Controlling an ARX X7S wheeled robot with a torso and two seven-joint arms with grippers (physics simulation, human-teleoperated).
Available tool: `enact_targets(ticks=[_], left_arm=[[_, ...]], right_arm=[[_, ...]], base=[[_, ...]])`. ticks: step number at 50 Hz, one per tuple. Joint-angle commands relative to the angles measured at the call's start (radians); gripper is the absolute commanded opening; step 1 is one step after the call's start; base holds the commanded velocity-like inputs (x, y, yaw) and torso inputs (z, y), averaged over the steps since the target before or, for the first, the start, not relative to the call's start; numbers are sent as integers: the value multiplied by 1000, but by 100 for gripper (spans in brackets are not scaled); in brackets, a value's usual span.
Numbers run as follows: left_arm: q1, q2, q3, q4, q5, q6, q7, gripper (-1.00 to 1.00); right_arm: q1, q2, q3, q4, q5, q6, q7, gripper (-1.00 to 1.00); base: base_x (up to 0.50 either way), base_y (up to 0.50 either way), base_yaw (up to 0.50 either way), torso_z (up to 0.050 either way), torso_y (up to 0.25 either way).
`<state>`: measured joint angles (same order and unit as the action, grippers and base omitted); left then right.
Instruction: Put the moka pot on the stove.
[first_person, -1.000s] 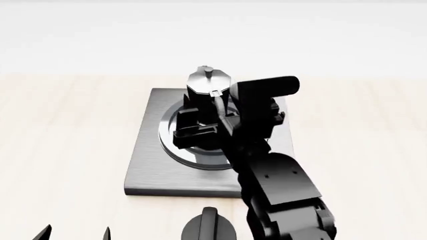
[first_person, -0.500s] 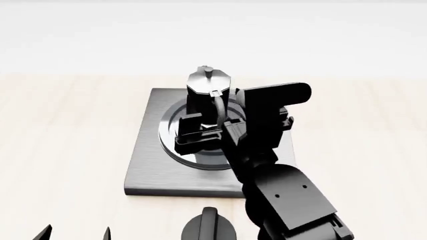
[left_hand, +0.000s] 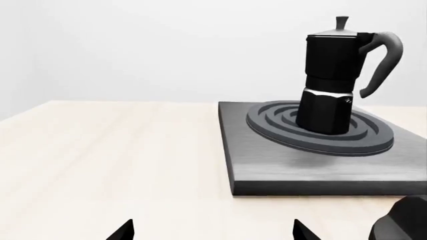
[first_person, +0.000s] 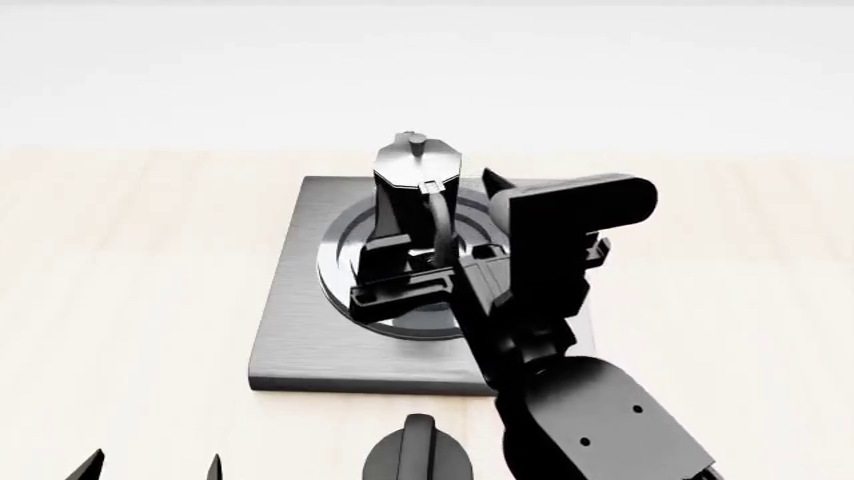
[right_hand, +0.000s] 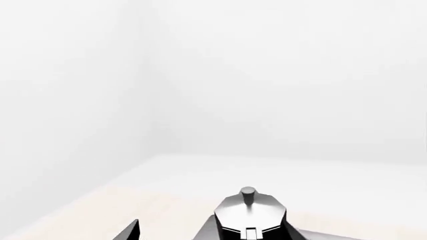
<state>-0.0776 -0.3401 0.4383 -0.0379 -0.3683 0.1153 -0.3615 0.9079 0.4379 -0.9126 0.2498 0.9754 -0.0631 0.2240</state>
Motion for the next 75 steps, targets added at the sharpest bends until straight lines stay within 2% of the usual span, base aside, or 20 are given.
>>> enact_targets(ticks=[1,75], left_arm=[[-1,-2,3,0,0,0,-1,100],[-6,-12,18,0,-3,1,-8,100]], right_arm=[[-22,59,3,-131,-7,4,57,100],[-231,336,46,-609,-83,-81,264,100]], base=[[0,0,0,0,0],[0,0,0,0,0]])
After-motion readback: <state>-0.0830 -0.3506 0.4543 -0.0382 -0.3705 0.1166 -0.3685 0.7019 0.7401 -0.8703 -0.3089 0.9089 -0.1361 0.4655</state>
